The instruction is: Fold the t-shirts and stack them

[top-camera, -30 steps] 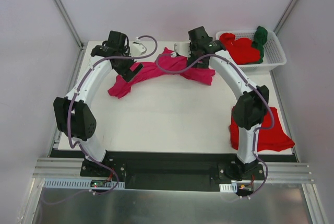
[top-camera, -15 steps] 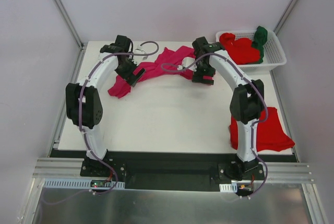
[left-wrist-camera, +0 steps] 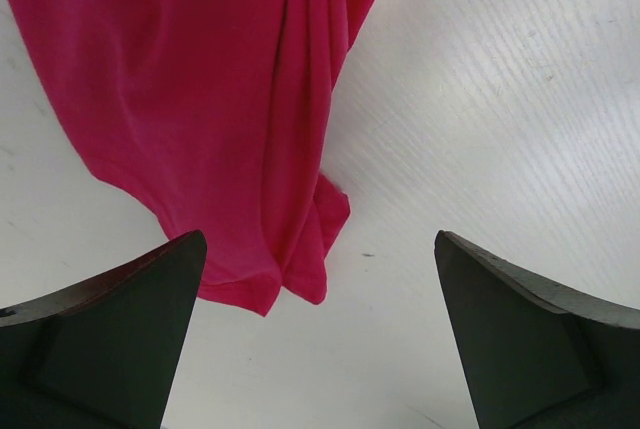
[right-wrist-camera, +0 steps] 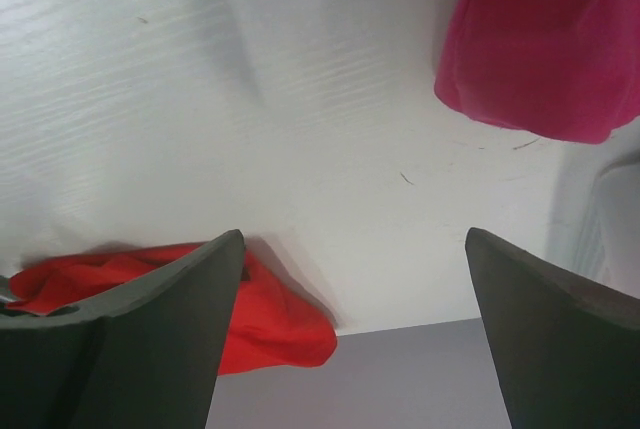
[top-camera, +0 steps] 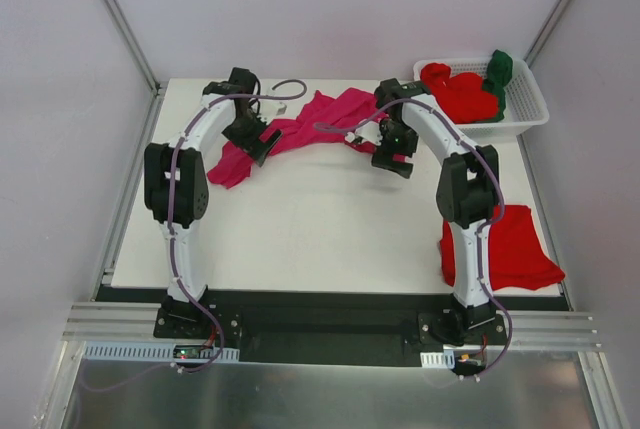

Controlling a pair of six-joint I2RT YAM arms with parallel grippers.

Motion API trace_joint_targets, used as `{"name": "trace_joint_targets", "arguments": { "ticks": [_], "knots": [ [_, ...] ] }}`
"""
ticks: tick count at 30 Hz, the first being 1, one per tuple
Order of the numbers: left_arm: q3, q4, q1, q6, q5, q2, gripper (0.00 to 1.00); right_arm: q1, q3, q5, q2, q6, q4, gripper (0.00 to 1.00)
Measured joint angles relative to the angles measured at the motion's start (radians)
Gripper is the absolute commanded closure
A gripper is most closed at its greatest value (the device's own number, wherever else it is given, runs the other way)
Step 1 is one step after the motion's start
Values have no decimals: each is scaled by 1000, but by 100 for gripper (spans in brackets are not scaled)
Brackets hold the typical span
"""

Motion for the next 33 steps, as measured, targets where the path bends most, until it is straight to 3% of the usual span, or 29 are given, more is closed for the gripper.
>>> {"name": "trace_joint_targets", "arguments": {
  "ticks": [12, 25, 33],
  "knots": [
    [10, -15, 2, 1, -35, 72, 1, -3, 62, -148, 50, 88, -16, 7],
    [15, 95, 27, -4, -62, 85, 1, -5, -70, 6, 73, 121, 365, 8],
    [15, 166, 26, 13, -87, 90, 1, -6, -72, 87, 89, 111, 486, 11]
  ]
}}
